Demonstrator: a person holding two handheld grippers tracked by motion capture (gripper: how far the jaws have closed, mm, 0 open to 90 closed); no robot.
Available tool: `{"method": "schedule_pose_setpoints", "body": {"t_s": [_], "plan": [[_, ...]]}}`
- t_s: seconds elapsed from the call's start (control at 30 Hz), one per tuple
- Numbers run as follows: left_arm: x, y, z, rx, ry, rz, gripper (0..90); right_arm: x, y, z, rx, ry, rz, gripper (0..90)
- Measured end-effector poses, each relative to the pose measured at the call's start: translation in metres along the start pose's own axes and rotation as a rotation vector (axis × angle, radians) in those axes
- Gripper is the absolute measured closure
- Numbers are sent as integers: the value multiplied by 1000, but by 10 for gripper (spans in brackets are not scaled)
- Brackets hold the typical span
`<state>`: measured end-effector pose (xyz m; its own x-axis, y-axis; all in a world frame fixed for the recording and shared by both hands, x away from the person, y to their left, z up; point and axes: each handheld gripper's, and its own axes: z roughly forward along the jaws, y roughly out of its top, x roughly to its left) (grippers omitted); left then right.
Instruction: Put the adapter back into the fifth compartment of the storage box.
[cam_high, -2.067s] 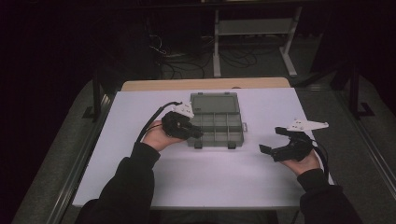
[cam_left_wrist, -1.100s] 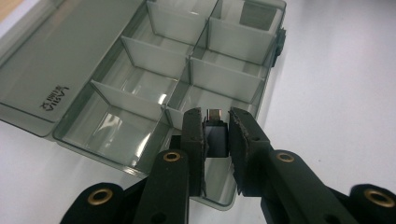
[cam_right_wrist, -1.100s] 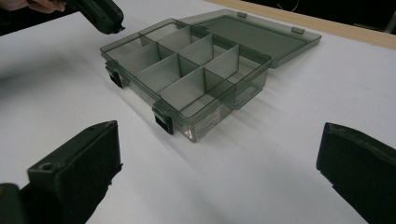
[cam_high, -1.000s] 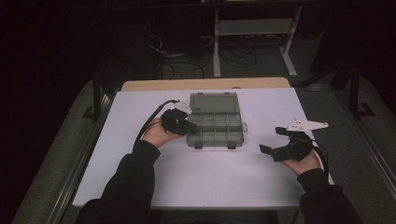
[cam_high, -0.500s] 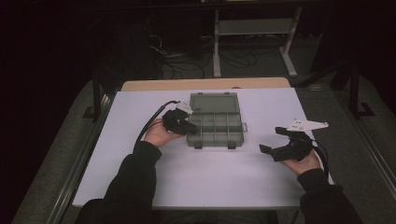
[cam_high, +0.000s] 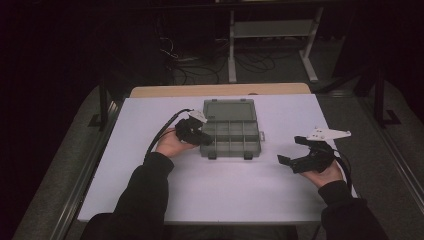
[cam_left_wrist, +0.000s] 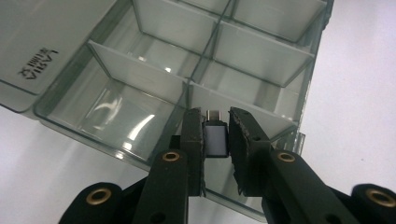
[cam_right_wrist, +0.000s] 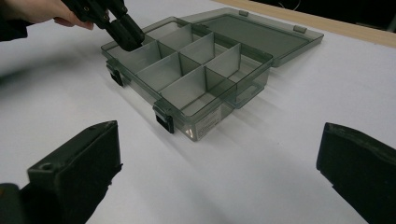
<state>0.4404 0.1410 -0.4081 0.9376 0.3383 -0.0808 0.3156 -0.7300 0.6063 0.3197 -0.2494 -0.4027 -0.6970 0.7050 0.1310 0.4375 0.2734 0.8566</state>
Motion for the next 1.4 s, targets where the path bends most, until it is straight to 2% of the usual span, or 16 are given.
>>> {"method": "schedule_pose_setpoints", "body": {"t_s": [0.27,0.47,0.67,0.93,0.97,1.03,1.17,1.37,1.4], "plan": [[-3,1,-2,-4,4,8,698,0,0,-1,-8,-5,-1,0],[-4,0,-9,-31,3,21,664,0,0,-1,-7,-4,0,0],[-4,-2,-16,-65,7,15,594,1,0,-1,-7,-4,-3,0],[-6,-2,-28,-110,30,18,468,1,0,-1,-9,-4,-1,0],[-7,-2,-31,-117,38,19,429,1,0,-1,-9,-4,0,0],[-7,-3,-34,-126,62,16,368,1,0,-1,-10,-5,1,0],[-7,-7,-40,-140,85,5,309,1,0,-1,-9,-5,1,0],[-5,-13,-49,-172,81,-22,239,1,0,-1,-8,-4,2,0],[-5,-17,-52,-183,94,-31,239,1,0,-1,-8,-4,2,0]]}}
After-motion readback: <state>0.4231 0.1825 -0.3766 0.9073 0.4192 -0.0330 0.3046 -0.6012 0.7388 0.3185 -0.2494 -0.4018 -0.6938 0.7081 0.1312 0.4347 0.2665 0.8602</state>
